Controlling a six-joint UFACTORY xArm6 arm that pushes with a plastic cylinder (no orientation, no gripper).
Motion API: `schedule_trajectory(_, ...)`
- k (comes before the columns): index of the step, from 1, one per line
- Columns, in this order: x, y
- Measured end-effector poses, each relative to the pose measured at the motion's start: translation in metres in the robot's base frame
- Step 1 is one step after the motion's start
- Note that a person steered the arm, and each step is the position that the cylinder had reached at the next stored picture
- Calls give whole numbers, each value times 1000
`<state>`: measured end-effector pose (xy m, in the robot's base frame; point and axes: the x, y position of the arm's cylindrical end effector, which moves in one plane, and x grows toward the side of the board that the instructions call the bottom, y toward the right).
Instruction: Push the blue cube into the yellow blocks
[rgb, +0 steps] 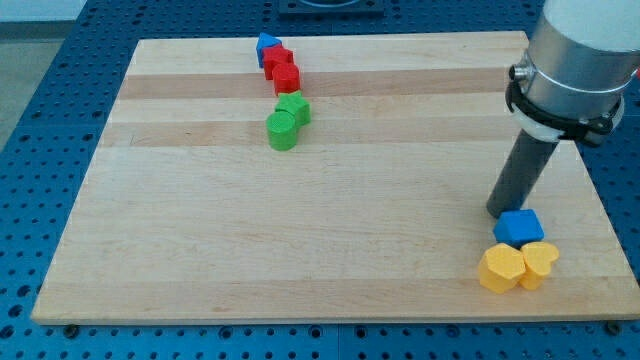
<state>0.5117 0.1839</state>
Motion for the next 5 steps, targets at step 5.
schedule_trajectory(5, 14, -11)
